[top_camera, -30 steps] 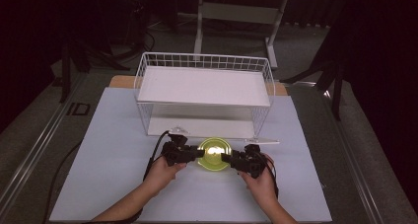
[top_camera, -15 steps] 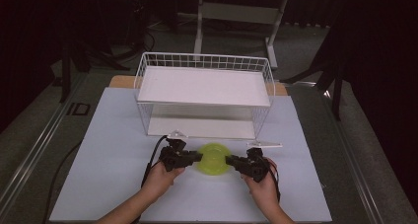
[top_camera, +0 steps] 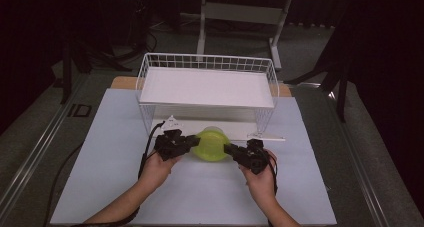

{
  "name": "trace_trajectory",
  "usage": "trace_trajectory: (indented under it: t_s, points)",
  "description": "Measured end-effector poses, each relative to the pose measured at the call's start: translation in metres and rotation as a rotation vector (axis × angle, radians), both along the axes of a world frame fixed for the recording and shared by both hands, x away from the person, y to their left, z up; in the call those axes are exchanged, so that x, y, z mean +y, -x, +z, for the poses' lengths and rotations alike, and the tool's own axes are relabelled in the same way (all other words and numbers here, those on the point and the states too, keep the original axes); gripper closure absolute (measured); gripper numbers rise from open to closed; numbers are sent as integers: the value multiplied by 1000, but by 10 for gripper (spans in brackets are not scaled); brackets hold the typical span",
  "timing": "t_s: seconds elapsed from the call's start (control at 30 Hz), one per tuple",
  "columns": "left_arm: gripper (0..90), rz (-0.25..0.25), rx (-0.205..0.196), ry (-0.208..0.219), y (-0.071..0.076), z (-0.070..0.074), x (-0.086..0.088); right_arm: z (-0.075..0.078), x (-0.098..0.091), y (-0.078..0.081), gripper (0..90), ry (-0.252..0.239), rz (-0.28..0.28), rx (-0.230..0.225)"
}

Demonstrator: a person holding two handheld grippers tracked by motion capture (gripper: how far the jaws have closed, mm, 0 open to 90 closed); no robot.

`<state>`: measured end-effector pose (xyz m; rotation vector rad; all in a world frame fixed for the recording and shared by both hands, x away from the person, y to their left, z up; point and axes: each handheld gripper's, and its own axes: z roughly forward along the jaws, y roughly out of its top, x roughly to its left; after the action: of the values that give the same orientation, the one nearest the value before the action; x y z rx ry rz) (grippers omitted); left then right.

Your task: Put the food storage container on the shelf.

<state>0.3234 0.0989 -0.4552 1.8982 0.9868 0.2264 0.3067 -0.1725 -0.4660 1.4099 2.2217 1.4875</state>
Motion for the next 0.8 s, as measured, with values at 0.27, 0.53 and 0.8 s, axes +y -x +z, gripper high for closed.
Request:
trace_trajectory:
  t_s: [0.27,0.53,0.8]
  points:
    - [806,30,-14,1,-14,-11,4,-8,9,-15,807,-8,-25,20]
    - [804,53,9,11,-26,-31,7,-25,17,-28,806,14,-51,43]
    - [801,76,10,0,-33,-41,4,-34,19,-37,804,39,-73,41]
